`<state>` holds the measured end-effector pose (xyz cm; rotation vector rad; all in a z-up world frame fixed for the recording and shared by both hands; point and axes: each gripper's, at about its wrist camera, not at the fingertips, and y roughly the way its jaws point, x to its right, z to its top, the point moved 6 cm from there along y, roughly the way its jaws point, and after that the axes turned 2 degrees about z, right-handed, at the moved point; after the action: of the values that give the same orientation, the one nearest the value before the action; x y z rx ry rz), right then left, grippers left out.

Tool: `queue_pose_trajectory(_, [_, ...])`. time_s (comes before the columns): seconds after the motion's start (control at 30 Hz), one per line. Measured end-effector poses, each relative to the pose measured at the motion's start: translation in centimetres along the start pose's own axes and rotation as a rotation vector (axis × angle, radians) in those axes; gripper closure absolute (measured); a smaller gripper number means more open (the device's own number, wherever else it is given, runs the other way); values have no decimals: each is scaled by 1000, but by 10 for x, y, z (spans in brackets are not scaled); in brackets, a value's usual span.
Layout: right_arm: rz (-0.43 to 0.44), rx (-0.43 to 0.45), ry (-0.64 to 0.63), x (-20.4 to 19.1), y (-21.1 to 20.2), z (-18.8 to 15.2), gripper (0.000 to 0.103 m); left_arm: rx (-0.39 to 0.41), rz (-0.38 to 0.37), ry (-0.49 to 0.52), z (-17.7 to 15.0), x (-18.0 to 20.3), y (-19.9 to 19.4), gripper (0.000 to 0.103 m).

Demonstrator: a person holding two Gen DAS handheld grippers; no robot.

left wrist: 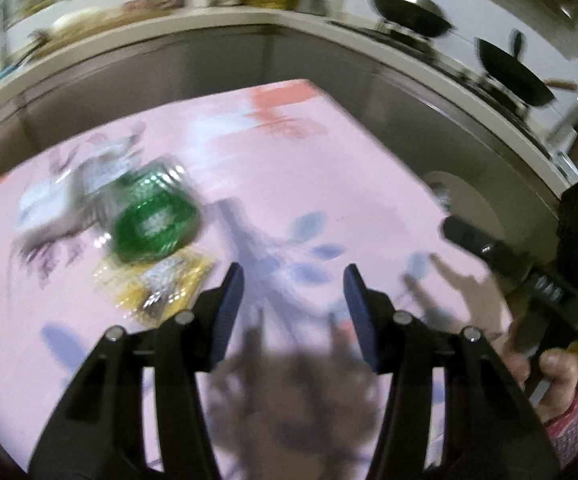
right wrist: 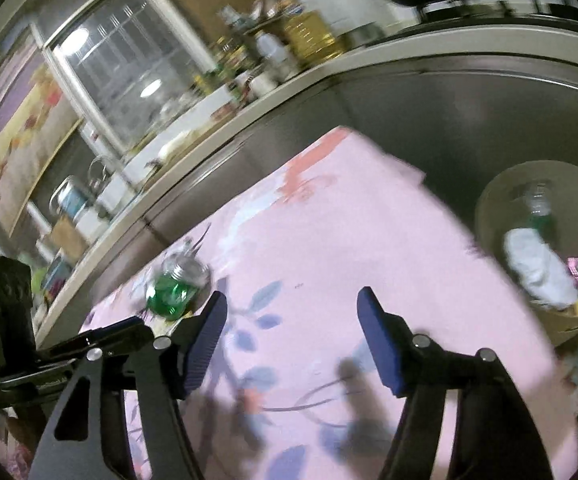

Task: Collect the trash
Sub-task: 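Grasp the green-white snack bag with the right tool while the left tool grasps the white wipes pack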

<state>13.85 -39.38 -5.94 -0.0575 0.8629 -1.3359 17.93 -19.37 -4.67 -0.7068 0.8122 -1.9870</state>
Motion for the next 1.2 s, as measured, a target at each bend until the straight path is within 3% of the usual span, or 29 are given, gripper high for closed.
queue_pose_trajectory(0.23, [39, -75, -90, -51, 39, -6, 42, -16, 78, -241, -37, -129, -16, 53])
queue_pose_trajectory(0.5, [124, -211, -207, -123, 124, 38, 50, 36, 140, -354, -35, -208, -33, 53])
queue_pose_trajectory(0.63, [128, -340, -271, -150, 192, 56, 50, 73, 178, -376, -11, -239, -33, 33])
queue_pose_trajectory(0.7, [144, -421, -274, -156, 221, 58, 50, 104, 237, -311, 9, -249, -33, 32])
queue_pose_trajectory(0.77, [148, -502, -273, -160, 251, 59, 50, 125, 303, -181, 29, -251, -30, 24])
queue_pose_trajectory(0.93, [138, -596, -287, -161, 290, 56, 50, 155, 411, 243, 56, -232, -7, 11])
queue_pose_trajectory(1.03, [154, -633, -300, -164, 304, 53, 50, 125, 391, 425, 56, -220, 16, 10])
queue_pose_trajectory(1.2, [168, -664, -347, -168, 317, 45, 49, 70, 331, 537, 49, -214, 41, 10])
